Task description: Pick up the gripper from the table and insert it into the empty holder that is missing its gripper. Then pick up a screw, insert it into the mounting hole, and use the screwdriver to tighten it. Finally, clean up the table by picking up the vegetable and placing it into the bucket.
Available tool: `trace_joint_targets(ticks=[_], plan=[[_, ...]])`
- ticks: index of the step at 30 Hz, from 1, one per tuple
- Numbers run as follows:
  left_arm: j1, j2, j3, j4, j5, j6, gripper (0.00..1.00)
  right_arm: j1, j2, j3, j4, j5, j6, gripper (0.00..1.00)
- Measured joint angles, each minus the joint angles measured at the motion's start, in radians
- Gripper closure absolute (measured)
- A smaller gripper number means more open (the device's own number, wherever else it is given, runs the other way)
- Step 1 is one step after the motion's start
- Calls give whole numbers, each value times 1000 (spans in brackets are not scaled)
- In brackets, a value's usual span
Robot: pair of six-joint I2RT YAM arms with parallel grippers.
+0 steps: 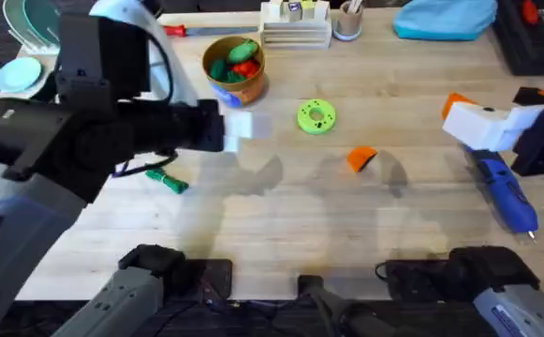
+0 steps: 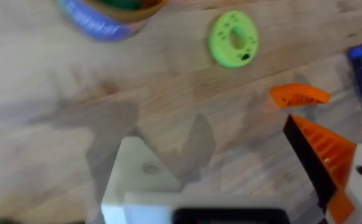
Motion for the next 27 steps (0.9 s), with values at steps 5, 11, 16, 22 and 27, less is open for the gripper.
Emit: trace_joint_targets(ticks=[5,11,16,22,27], plan=[[-114,0,3,262,88,67,6,0,0,0,0,0,0,10],[-167,-4,18,354,127,40,6,0,0,0,-1,0,0,10],[-167,-4,18,367,128,43,6,0,0,0,-1,0,0,11],[-178,-21,17,370,128,240,7,0,0,0,-1,0,0,10],[-183,-156,-16,388,112,339,7,0,0,0,-1,0,0,10]])
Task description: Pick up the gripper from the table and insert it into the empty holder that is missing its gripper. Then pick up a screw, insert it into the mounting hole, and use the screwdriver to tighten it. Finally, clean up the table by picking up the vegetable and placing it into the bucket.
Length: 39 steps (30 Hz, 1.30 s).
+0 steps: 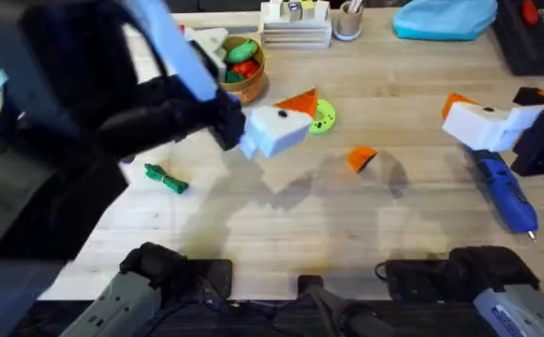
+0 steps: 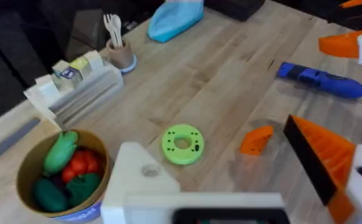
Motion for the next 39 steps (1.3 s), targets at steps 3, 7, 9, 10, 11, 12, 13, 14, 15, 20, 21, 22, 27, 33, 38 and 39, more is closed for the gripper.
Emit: trace_joint_targets(ticks=[3,7,9,10,11,12,13,14,15,20,21,22,27,33,38,39], plan=[[0,-114,-56,5,-12,26,7,0,0,0,0,0,0,10],[-1,-259,-180,54,-19,42,7,0,0,0,0,0,0,11],[-7,-330,-265,115,-23,42,7,0,0,0,0,0,0,10],[-12,-360,-305,146,-24,40,7,0,0,0,0,0,0,10],[-16,-393,-350,185,-25,35,7,0,0,0,0,0,0,10],[-20,-422,-390,224,-25,28,7,0,0,0,0,0,0,10],[-24,-452,-434,265,-25,22,8,0,0,0,0,0,0,10],[-29,-480,-477,308,-25,18,8,0,0,0,0,0,0,10],[-33,-509,-522,350,-25,13,8,0,0,0,0,0,0,10],[-59,-641,-697,476,-26,-35,8,0,0,0,0,0,0,10],[-63,-669,-724,485,-26,-49,8,0,0,0,0,0,0,10],[-65,-694,-744,482,-27,-61,8,0,0,0,0,0,0,10],[-77,-785,-761,376,-30,-103,8,0,0,0,0,0,0,10],[-84,-783,-760,299,-21,-120,9,0,0,0,0,0,0,10],[-85,-783,-760,299,-20,-124,8,0,0,0,0,0,0,10],[-85,-783,-760,299,-20,-124,8,0,0,0,0,0,0,10]])
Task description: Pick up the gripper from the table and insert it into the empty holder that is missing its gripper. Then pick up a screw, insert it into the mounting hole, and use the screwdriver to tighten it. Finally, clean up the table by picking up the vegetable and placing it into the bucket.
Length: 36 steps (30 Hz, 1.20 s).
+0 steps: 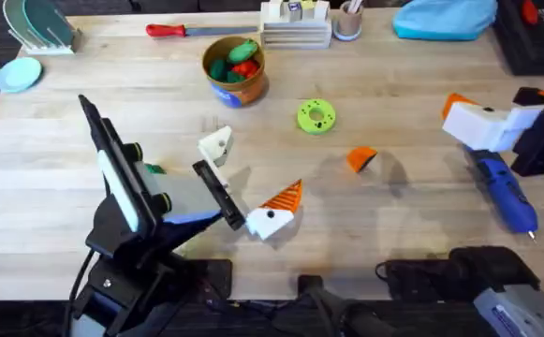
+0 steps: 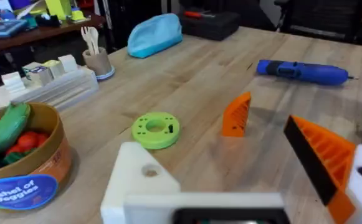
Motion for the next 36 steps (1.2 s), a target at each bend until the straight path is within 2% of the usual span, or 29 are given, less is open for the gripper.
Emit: trace_joint_targets(ticks=[23,29,33,36], plan=[[0,0,0,0,0,0,8,0,0,0,0,0,1,10],[0,0,0,0,0,0,8,0,4,-1,-7,-21,64,10],[0,0,0,0,0,0,8,18,57,-18,-6,-116,45,7],[0,0,0,0,0,0,8,72,141,-38,-49,-128,26,7]])
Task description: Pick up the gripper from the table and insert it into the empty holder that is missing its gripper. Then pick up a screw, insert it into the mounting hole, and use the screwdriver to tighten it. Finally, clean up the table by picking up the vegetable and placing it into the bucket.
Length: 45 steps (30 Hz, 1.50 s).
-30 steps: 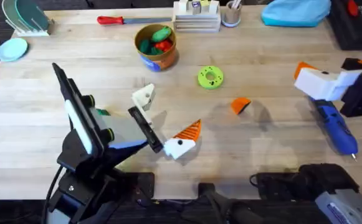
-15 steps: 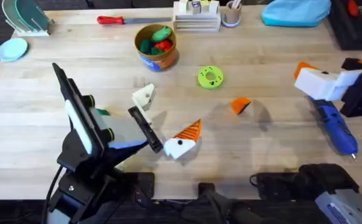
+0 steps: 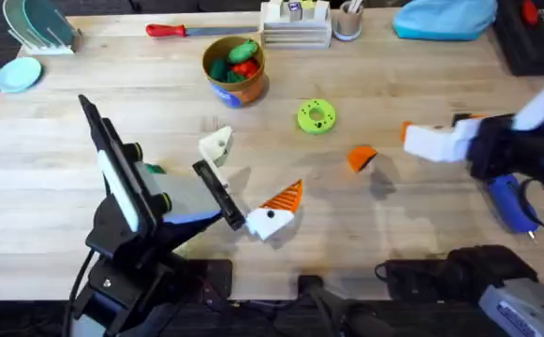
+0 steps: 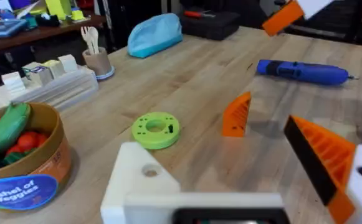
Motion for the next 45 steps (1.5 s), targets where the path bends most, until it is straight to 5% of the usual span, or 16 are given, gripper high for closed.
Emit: trace_joint_targets(ticks=[13,21,30,32,39,45], plan=[[0,0,0,0,0,0,8,329,316,-6,-12,159,-27,13],[0,0,0,0,0,0,8,343,471,-10,64,194,-28,298],[0,0,0,0,0,0,8,343,554,-10,115,197,-28,317],[0,0,0,0,0,0,9,343,562,-10,116,197,-30,383],[0,0,0,0,0,0,8,343,564,-10,117,201,-35,937],[0,0,0,0,0,0,8,343,545,18,35,204,-34,991]])
